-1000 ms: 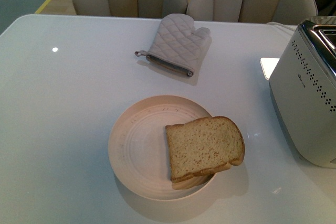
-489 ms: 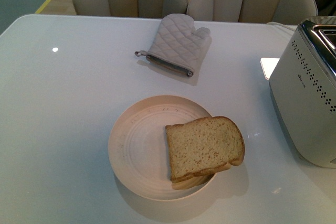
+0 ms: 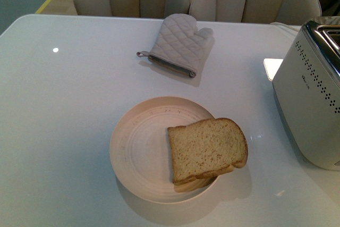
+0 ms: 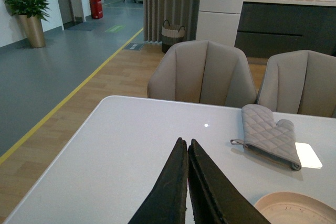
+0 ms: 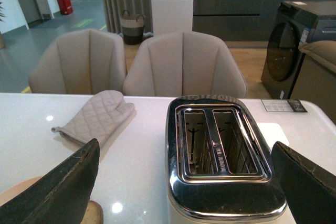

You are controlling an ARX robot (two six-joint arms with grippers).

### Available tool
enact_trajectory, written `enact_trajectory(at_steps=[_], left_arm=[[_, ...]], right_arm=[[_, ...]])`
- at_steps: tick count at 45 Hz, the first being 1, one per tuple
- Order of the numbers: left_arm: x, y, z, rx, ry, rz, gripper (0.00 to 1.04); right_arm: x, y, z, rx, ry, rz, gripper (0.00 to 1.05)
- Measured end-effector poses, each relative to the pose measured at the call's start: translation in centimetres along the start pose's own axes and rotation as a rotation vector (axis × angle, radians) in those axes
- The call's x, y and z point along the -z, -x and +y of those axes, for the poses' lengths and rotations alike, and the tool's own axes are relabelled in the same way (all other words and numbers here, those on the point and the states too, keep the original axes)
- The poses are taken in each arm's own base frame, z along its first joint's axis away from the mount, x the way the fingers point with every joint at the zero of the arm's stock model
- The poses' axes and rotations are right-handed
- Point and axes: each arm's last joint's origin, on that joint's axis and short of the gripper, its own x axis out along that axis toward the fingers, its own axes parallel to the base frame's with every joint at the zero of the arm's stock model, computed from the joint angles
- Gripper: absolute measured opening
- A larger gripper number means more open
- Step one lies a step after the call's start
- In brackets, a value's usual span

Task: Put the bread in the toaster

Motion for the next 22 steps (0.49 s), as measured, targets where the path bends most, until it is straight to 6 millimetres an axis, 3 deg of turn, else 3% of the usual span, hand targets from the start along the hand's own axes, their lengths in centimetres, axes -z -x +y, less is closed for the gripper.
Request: enact_trajectory(at_steps=[4,7,13,18,22], left_arm=[[0.0,0.0,0.0,0.0,0.0,0.001,0.05],[0.0,0.0,0.0,0.0,0.0,-0.001,0.14],[0.0,0.0,0.0,0.0,0.0,-0.001,0.34],[0.0,0.0,0.0,0.0,0.0,-0.001,0.57],[0.0,0.0,0.0,0.0,0.0,-0.001,0.69]], right_arm=[[0.2,-0.1,0.1,0.147,-0.031,0.213,0.96],[0.6,-0.6,0.7,0.204,-0.002,0.351,0.96],[0.3,-1.8,2.1,0.143,-0.01,0.379,0.96],[-1.5,-4.7,4.0,0.038,-0.083,0.371,0.96],[-1.8,-6.6,5.2,-0.018,-0.123,0.395,0.96]])
